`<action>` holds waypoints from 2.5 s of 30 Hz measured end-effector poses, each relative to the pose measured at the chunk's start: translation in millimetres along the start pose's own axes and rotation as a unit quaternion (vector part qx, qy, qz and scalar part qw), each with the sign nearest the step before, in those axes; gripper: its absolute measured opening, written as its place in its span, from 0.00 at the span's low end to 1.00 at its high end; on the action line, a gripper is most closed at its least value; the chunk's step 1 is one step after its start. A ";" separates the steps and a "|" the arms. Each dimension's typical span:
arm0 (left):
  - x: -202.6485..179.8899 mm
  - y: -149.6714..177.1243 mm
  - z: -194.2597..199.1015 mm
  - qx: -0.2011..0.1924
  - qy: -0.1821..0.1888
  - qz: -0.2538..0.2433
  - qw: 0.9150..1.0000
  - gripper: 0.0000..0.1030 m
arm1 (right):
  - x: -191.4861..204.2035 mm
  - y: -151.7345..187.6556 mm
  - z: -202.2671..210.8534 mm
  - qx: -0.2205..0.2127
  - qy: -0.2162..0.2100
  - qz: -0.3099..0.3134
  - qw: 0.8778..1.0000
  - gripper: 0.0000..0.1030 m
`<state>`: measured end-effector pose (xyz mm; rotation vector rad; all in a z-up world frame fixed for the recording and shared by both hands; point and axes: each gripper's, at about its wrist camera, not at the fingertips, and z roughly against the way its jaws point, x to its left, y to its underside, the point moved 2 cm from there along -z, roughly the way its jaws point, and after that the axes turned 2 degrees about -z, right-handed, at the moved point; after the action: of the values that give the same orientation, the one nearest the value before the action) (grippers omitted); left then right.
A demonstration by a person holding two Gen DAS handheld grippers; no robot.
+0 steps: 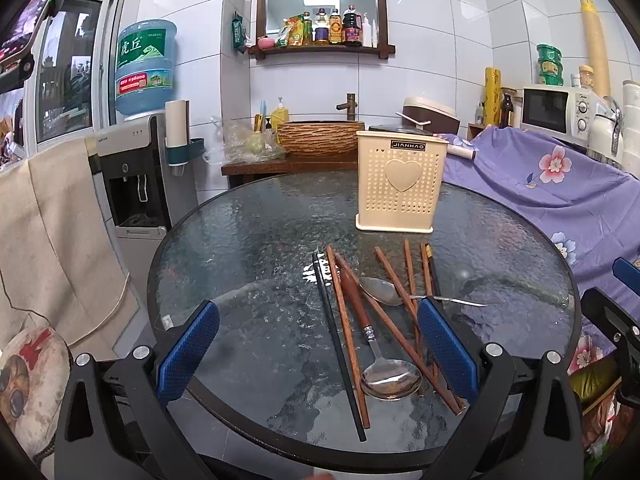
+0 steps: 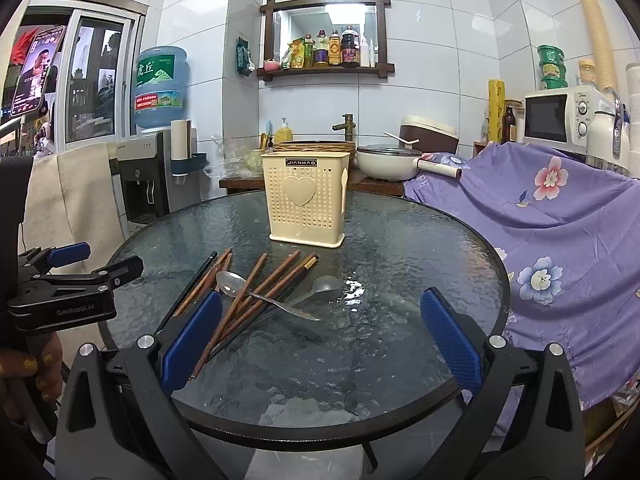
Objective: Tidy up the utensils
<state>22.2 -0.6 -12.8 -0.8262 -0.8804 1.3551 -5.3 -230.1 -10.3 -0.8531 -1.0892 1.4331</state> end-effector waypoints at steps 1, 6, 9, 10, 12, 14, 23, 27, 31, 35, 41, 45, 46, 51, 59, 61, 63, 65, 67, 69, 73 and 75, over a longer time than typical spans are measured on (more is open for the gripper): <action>0.2 0.1 -0.4 0.001 0.002 0.001 1.000 0.94 | 0.0 -0.2 -0.3 0.001 -0.001 0.000 1.000 0.95; 2.0 2.2 -0.2 0.001 0.007 0.003 1.000 0.94 | 1.2 0.1 -1.4 0.003 -0.001 0.002 1.000 0.95; 2.9 2.8 0.1 0.001 0.007 0.003 1.000 0.94 | 2.6 -0.2 -1.5 0.003 0.000 0.002 1.000 0.95; 2.6 2.5 0.1 0.000 0.008 0.003 1.000 0.94 | 2.7 -0.2 -1.5 0.003 -0.001 0.002 1.000 0.95; 3.0 2.8 0.3 0.000 0.008 0.004 1.000 0.94 | 2.9 0.1 -1.0 0.003 -0.001 0.003 1.000 0.95; 3.8 2.8 0.9 -0.001 0.007 0.005 1.000 0.94 | 2.9 0.3 -1.0 0.003 -0.002 0.002 1.000 0.95; 4.7 2.5 2.2 -0.001 0.007 0.007 1.000 0.94 | 5.3 1.1 -1.3 0.005 -0.001 0.004 1.000 0.95; 4.7 2.8 2.5 -0.001 0.007 0.008 1.000 0.94 | 5.2 1.4 -1.5 0.005 -0.002 0.004 1.000 0.95; 4.9 2.7 2.4 -0.001 0.007 0.007 1.000 0.94 | 5.0 1.1 -1.5 0.005 -0.002 0.004 1.000 0.95; 4.9 2.8 2.3 0.000 0.008 0.008 1.000 0.94 | 5.2 1.6 -1.7 0.006 -0.002 0.003 1.000 0.95; 4.9 3.2 2.5 0.000 0.008 0.008 1.000 0.94 | 4.7 1.4 -2.2 0.006 -0.002 0.004 1.000 0.95; 5.2 3.2 2.5 0.000 0.008 0.009 1.000 0.94 | 5.2 1.9 -2.5 0.006 -0.001 0.004 1.000 0.95; 5.2 3.0 2.2 0.000 0.008 0.009 1.000 0.94 | 4.9 1.5 -2.6 0.006 -0.001 0.004 1.000 0.95; 5.3 3.7 2.0 0.001 0.007 0.008 1.000 0.94 | 5.2 1.9 -2.7 0.007 -0.001 0.004 1.000 0.95; 6.3 6.5 1.0 0.003 0.006 0.008 1.000 0.94 | 5.8 3.1 -3.0 0.007 -0.002 0.005 1.000 0.95; 8.8 7.4 -1.6 0.005 0.006 0.009 1.000 0.94 | 5.7 3.9 -3.1 0.008 -0.001 0.004 1.000 0.95; 8.9 7.8 -2.8 0.006 0.007 0.008 1.000 0.94 | 6.0 4.2 -3.3 0.009 -0.001 0.005 1.000 0.95; 8.9 7.9 -4.0 0.008 0.007 0.008 1.000 0.94 | 6.7 5.6 -4.4 0.011 -0.001 0.006 1.000 0.95; 8.9 8.5 -6.0 0.012 0.007 0.009 1.000 0.94 | 5.8 6.0 -6.5 0.013 -0.002 0.006 1.000 0.95; 8.9 7.7 -7.9 0.014 0.007 0.010 1.000 0.94 | 4.6 3.9 -9.3 0.016 -0.001 0.006 1.000 0.95; 9.8 6.0 -11.6 0.018 0.006 0.008 1.000 0.94 | 4.4 3.6 -14.3 0.020 -0.001 0.008 1.000 0.95; 10.8 5.1 -15.4 0.024 0.004 0.006 1.000 0.94 | 3.9 2.9 -18.9 0.026 -0.004 0.009 1.000 0.95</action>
<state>33.8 10.6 -23.8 -0.8005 -0.8354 1.3771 10.8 -223.2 -18.9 -0.8233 -1.0478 1.4744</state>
